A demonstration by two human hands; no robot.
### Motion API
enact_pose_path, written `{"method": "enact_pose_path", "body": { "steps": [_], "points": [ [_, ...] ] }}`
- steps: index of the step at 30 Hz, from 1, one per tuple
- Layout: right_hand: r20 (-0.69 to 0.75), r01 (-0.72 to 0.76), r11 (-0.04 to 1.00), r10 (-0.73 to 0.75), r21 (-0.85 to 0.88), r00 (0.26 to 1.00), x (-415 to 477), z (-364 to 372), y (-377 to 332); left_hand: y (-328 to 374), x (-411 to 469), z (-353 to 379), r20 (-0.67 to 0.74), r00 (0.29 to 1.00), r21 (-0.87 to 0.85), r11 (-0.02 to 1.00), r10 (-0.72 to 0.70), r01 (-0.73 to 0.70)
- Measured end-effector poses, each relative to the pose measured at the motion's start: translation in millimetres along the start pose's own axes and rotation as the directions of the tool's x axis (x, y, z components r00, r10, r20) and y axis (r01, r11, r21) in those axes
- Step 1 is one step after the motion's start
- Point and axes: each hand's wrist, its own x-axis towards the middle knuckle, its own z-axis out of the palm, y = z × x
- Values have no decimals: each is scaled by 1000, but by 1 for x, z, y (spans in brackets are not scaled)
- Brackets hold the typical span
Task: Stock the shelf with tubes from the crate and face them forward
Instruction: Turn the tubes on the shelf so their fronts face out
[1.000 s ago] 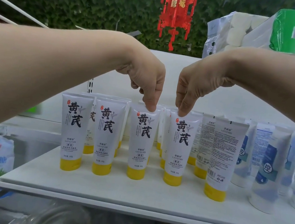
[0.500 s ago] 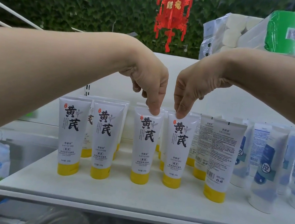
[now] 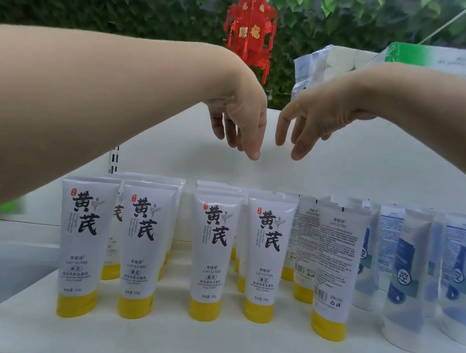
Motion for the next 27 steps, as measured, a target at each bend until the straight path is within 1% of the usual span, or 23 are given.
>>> {"method": "enact_pose_path", "body": {
  "steps": [3,6,11,16,20,23,27],
  "points": [
    [-17,-46,999,46,23,999,3,1,16,11,15,2,9,999,-7,999,37,-37],
    [6,-93,995,93,38,996,3,7,34,19,26,8,18,998,-25,997,67,-67],
    [30,-114,992,112,47,993,-2,11,69,26,33,10,-47,997,-76,995,58,-61],
    [29,-47,998,46,51,999,-7,3,100,40,37,10,-104,994,-131,991,20,-33],
    [46,19,999,-21,32,999,-7,0,120,59,37,10,-117,993,-154,988,-34,16],
    [49,77,995,-80,57,996,-4,2,134,69,41,17,-106,991,-182,982,-76,55],
    [78,122,990,-127,71,989,3,10,148,74,50,30,-41,989,-181,975,-141,131]
  ]
}}
